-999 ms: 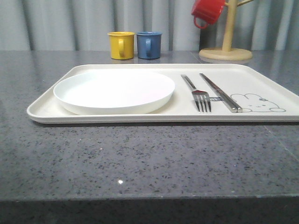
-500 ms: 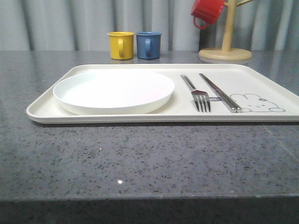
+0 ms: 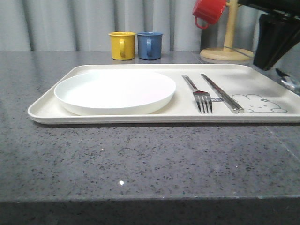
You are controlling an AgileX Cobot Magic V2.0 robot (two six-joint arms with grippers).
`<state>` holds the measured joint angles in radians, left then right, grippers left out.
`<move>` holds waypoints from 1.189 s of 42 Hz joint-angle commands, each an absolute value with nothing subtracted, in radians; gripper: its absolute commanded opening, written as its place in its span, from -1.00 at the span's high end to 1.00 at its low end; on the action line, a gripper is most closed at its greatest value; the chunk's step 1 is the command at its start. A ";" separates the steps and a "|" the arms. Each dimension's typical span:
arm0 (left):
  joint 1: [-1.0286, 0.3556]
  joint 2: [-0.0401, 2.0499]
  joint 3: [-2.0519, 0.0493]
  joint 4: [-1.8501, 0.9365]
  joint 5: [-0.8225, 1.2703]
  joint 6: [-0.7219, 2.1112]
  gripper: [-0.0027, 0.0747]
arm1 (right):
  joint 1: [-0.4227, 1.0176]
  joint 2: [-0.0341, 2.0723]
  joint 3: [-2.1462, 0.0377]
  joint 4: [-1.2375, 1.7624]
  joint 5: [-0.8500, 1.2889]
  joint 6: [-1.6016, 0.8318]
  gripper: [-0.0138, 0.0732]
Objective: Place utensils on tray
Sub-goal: 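Place the spoon on the tray next to the chopsticks and release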
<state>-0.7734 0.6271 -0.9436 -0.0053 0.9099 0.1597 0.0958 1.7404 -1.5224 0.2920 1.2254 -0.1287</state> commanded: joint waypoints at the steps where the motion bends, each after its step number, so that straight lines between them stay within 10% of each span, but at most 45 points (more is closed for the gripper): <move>1: -0.781 0.627 -0.969 -0.013 0.834 0.149 -0.17 | 0.115 1.721 -1.548 0.315 1.213 -0.074 0.66; 11: -0.781 0.627 -0.969 -0.013 0.834 0.149 -0.17 | 0.118 1.783 -1.548 0.293 1.130 0.000 0.57; 21: -0.781 0.627 -0.969 -0.013 0.834 0.149 -0.17 | 0.118 1.788 -1.548 0.280 1.078 0.000 -0.20; 50: -0.781 0.627 -0.969 -0.013 0.834 0.149 -0.17 | 0.368 1.181 -1.311 0.135 1.059 -0.187 -0.16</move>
